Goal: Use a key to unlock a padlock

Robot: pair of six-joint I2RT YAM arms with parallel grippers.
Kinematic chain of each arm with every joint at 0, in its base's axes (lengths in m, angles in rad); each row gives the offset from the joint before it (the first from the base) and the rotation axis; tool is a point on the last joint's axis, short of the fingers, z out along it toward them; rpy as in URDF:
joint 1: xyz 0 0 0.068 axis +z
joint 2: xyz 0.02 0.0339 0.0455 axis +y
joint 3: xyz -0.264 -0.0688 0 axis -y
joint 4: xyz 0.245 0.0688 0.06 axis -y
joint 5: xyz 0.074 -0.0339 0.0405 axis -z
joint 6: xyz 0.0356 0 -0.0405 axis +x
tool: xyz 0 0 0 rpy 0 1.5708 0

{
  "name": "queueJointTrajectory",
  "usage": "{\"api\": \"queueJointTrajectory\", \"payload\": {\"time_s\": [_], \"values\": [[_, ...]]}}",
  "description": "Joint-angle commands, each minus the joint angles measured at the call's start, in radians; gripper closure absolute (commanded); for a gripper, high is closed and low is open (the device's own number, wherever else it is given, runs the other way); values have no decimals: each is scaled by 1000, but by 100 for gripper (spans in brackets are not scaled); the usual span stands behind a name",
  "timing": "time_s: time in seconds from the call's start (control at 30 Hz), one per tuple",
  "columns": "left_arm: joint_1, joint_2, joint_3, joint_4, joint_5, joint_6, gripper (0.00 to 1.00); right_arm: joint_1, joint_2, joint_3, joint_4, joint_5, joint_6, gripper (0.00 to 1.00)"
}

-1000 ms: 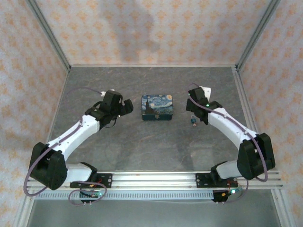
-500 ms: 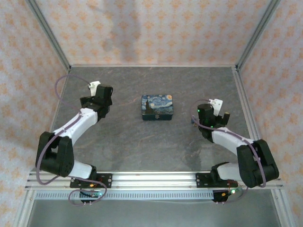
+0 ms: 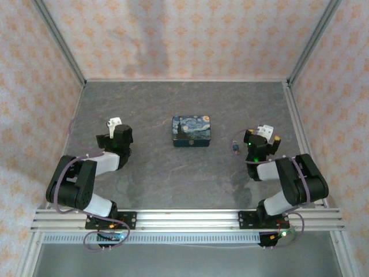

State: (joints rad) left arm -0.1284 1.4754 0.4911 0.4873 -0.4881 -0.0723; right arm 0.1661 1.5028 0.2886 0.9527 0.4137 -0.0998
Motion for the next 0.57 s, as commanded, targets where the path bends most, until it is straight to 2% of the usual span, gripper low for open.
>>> {"api": "queueJointTrajectory", "payload": {"time_s": [0.0, 0.03, 0.07, 0.1, 0.13, 0.17, 0.23, 0.27, 0.3, 0.33, 0.47, 0.53], "values": [[38, -9, -30, 171, 170, 38, 0, -75, 82, 24, 149, -173, 31, 1], [48, 21, -76, 269, 212, 48, 0, -76, 70, 50, 73, -167, 42, 1], [49, 57, -108, 399, 207, 62, 0, -76, 26, 92, -95, -170, 60, 1], [49, 29, -87, 322, 205, 51, 0, -85, 30, 104, -96, -182, 65, 1], [49, 19, -70, 257, 206, 42, 0, -84, 64, 73, 28, -177, 46, 1], [43, 43, -99, 360, 191, 60, 0, -73, 63, 63, 39, -168, 34, 1], [42, 21, -80, 278, 180, 43, 0, -67, 37, 77, -36, -179, 36, 1], [40, 35, -93, 335, 174, 53, 0, -69, 47, 79, -17, -179, 36, 1], [41, 17, -76, 270, 178, 40, 0, -71, 58, 73, 13, -179, 34, 1], [41, 30, -87, 307, 174, 49, 0, -70, 53, 74, -3, -180, 36, 1], [41, 20, -78, 276, 176, 42, 0, -104, 47, 101, -67, -212, 72, 1], [41, 21, -79, 280, 176, 42, 0, -104, 48, 89, -38, -205, 70, 1]]}}
